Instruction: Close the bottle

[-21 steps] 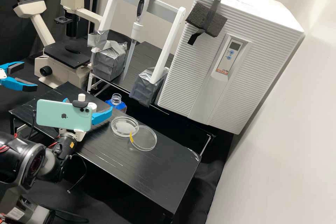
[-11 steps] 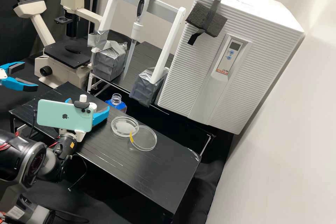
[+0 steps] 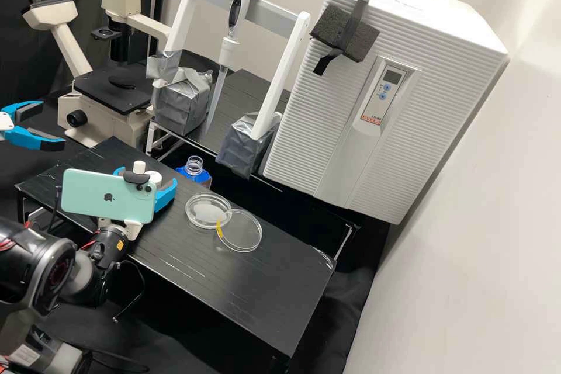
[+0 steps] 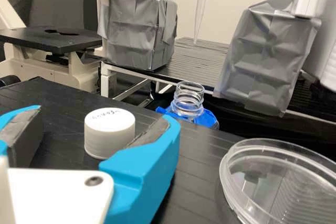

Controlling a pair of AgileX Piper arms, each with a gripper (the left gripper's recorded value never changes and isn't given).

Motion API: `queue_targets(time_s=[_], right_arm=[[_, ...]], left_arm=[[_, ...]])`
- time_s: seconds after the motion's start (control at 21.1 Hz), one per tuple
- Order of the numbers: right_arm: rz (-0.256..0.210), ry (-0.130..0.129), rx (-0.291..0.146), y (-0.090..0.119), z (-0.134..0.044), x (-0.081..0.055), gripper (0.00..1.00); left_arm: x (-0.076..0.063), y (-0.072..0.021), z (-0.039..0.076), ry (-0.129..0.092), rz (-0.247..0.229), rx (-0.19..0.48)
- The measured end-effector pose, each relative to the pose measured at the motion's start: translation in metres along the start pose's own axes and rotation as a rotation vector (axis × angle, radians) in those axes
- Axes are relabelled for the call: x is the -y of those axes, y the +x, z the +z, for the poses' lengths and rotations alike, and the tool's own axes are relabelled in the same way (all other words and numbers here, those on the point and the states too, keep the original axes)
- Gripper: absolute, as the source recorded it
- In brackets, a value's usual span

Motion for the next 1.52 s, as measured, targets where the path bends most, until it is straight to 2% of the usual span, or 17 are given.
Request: queue_targets(time_s=[0.19,0.8,1.14,1.52], right_arm=[[-0.003,0.013,0.002,-0.0024,0.0006,0.0013,0.0],[0.002,0.012,-0.004,-0.0029,-0.0001,0.0008,0.0],[-0.002,0.012,-0.011,-0.0025,-0.0014,0.0013,0.0],[0.006,0.01,-0.019,-0.0003,-0.0029,-0.0007,0.0]], left_arm=[[-0.0006,0.0023,-0.0009,0.001,0.001,0.001],[0.0008,0.0023,-0.0011,-0.004,-0.003,-0.002],[0.0034,-0.0022,-0.0041,-0.014,-0.011,-0.024],[0.0032,-0.0025,-0.0049,-0.009,-0.01,-0.028]])
